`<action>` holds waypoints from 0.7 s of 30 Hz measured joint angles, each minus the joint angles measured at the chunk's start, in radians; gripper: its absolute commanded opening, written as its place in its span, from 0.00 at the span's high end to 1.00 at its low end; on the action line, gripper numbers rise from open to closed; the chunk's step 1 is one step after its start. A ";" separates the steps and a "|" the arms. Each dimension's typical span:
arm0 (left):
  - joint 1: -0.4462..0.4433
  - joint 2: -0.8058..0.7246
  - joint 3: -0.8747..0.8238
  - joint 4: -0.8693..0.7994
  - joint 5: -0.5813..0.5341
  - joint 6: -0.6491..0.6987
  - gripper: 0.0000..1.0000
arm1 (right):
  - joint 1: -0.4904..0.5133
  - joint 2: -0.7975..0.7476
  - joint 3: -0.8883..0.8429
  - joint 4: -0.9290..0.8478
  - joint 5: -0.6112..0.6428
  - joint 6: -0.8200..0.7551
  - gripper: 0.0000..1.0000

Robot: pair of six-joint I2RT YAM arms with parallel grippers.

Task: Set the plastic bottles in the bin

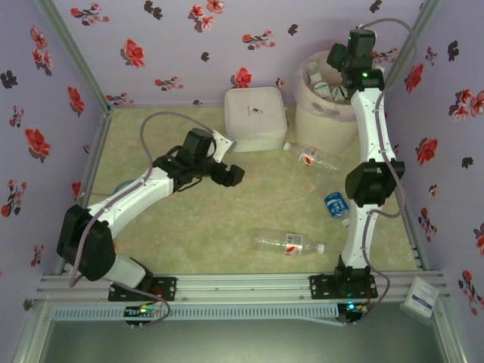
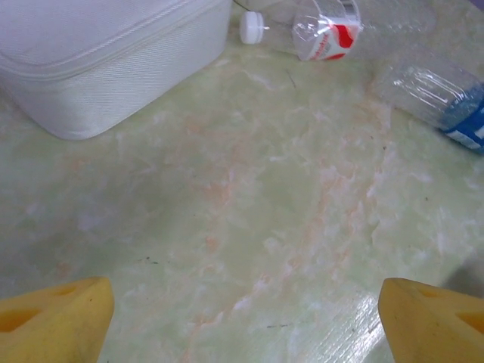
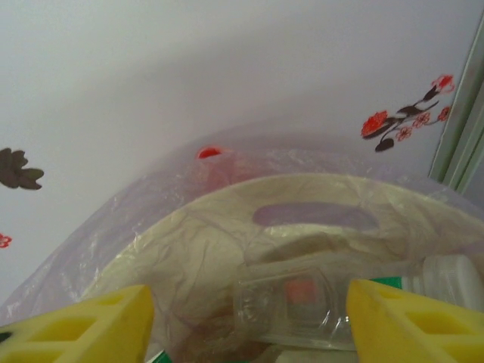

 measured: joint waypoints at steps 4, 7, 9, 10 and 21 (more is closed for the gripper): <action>-0.018 0.000 0.061 -0.103 0.017 0.086 0.10 | 0.003 -0.007 -0.031 -0.052 -0.042 -0.014 0.57; -0.027 0.000 0.108 -0.163 0.032 0.139 0.09 | 0.005 -0.031 -0.117 -0.070 -0.071 -0.013 0.60; -0.038 0.000 0.126 -0.200 0.041 0.167 0.08 | 0.006 -0.031 -0.143 -0.087 -0.082 -0.014 0.59; -0.045 0.000 0.131 -0.214 0.046 0.177 0.07 | 0.006 -0.029 -0.147 -0.095 -0.085 -0.015 0.59; -0.213 0.056 0.219 -0.405 0.112 0.318 0.00 | 0.010 -0.156 -0.179 -0.151 -0.109 -0.050 0.32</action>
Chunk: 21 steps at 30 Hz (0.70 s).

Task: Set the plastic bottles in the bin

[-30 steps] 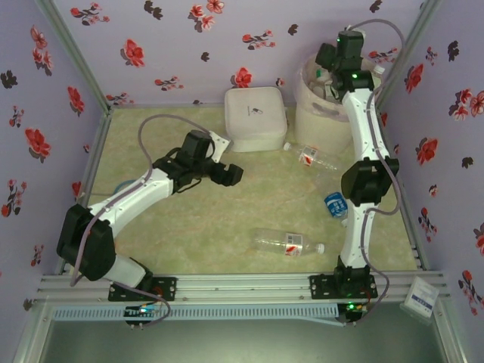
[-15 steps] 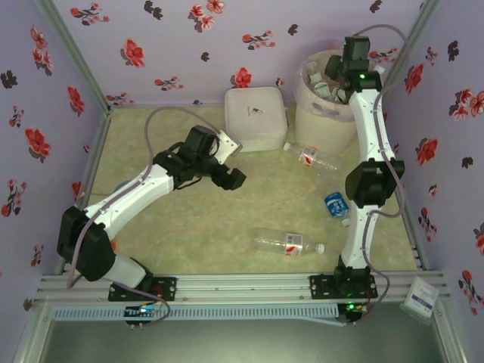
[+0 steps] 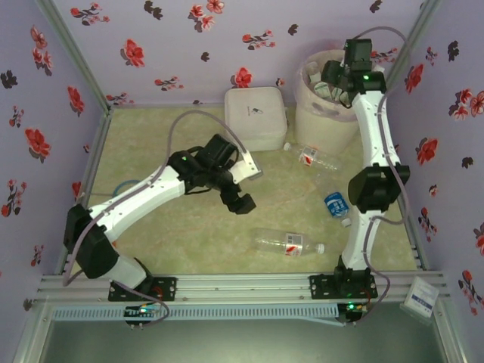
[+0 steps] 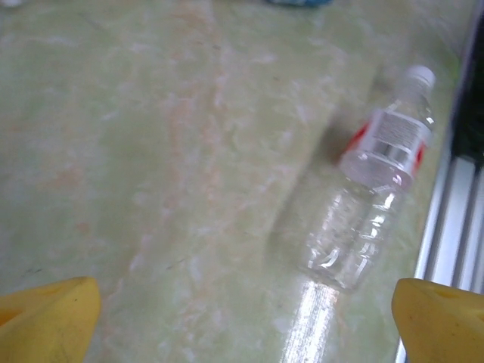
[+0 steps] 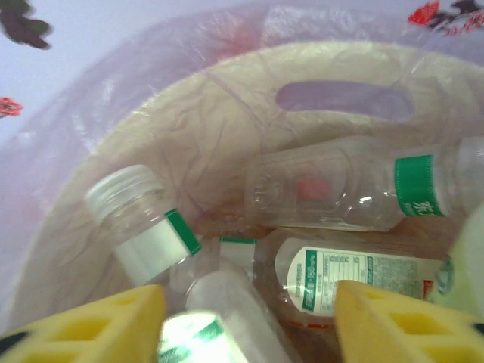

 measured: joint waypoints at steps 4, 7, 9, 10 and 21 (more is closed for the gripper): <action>-0.084 0.062 0.006 -0.027 0.007 0.054 0.00 | 0.001 -0.253 -0.238 0.015 -0.044 0.017 0.25; -0.132 0.122 0.013 -0.034 0.009 0.082 0.00 | 0.001 -0.408 -0.325 0.015 -0.090 0.033 0.19; -0.157 0.171 0.028 -0.037 0.009 0.098 0.00 | 0.001 -0.496 -0.373 0.014 -0.123 0.043 0.18; -0.167 0.192 0.037 -0.039 0.009 0.105 0.00 | 0.001 -0.529 -0.394 0.014 -0.135 0.045 0.17; -0.242 0.376 0.064 -0.024 -0.001 0.138 0.01 | 0.001 -0.758 -0.635 -0.052 -0.194 0.068 0.09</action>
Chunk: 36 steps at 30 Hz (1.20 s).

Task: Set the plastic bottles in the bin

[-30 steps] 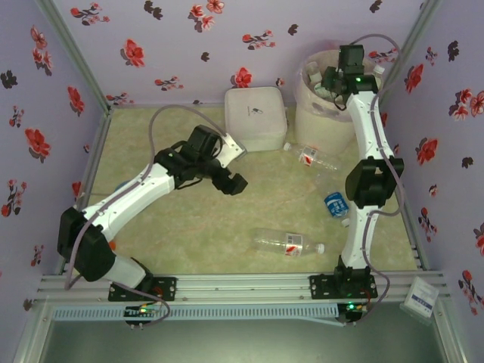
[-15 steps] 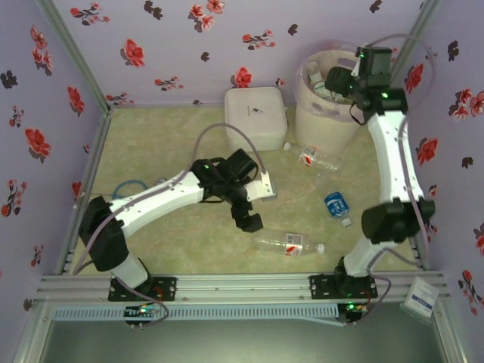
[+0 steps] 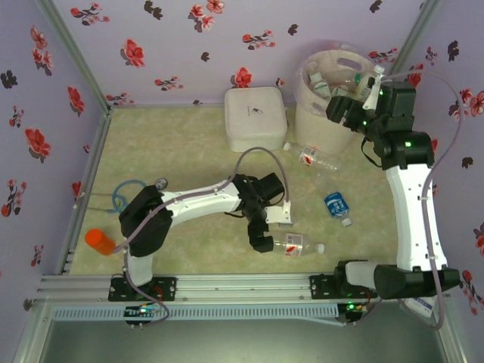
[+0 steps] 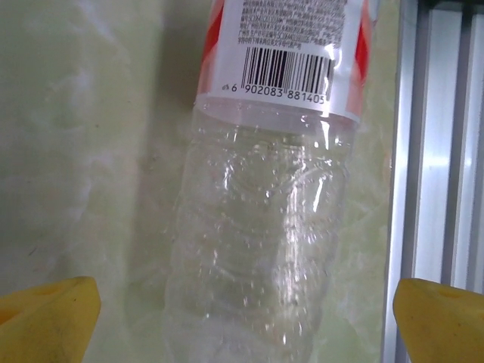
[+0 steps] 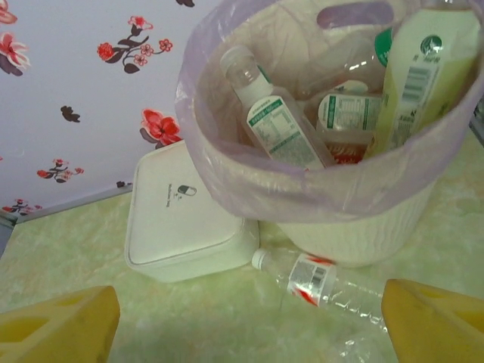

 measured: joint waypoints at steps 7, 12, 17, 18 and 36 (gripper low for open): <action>-0.024 0.077 0.018 0.003 -0.036 0.010 0.17 | 0.000 -0.086 -0.042 -0.028 0.015 -0.001 0.09; -0.026 0.106 0.029 0.009 -0.075 0.011 0.42 | 0.000 -0.120 -0.070 -0.038 0.028 -0.001 0.09; -0.020 0.105 0.034 0.019 -0.089 -0.001 0.44 | 0.000 -0.121 -0.081 -0.042 0.031 0.000 0.10; -0.016 0.102 0.033 0.021 -0.092 -0.005 0.44 | 0.000 -0.121 -0.081 -0.041 0.031 0.004 0.10; 0.307 -0.207 -0.048 0.459 -0.152 -0.562 0.53 | 0.060 -0.202 -0.414 0.281 -0.237 0.265 0.24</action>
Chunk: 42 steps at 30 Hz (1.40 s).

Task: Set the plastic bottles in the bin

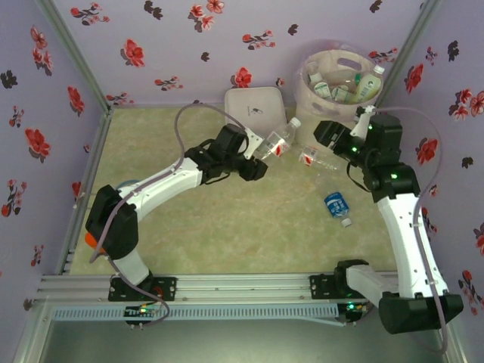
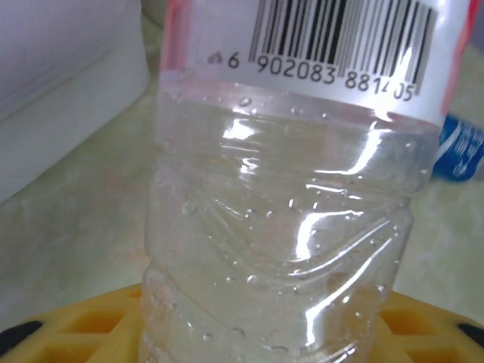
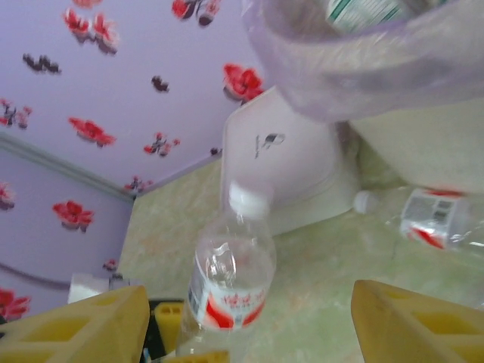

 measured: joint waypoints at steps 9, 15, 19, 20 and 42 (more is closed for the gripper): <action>-0.006 0.000 0.000 0.102 0.054 -0.113 0.50 | 0.149 0.160 -0.002 0.094 -0.035 -0.012 0.14; -0.022 -0.007 0.000 0.124 0.067 -0.114 0.49 | 0.154 0.264 0.003 0.174 -0.036 -0.002 0.17; -0.029 -0.011 -0.002 0.125 0.069 -0.112 0.49 | 0.164 0.322 0.014 0.201 -0.044 0.014 0.37; -0.029 -0.011 -0.007 0.126 0.068 -0.112 0.48 | 0.165 0.326 0.014 0.207 -0.046 0.016 0.43; 0.007 -0.127 -0.154 0.240 -0.043 -0.124 0.00 | 0.108 0.430 0.762 -0.031 0.556 -0.428 0.65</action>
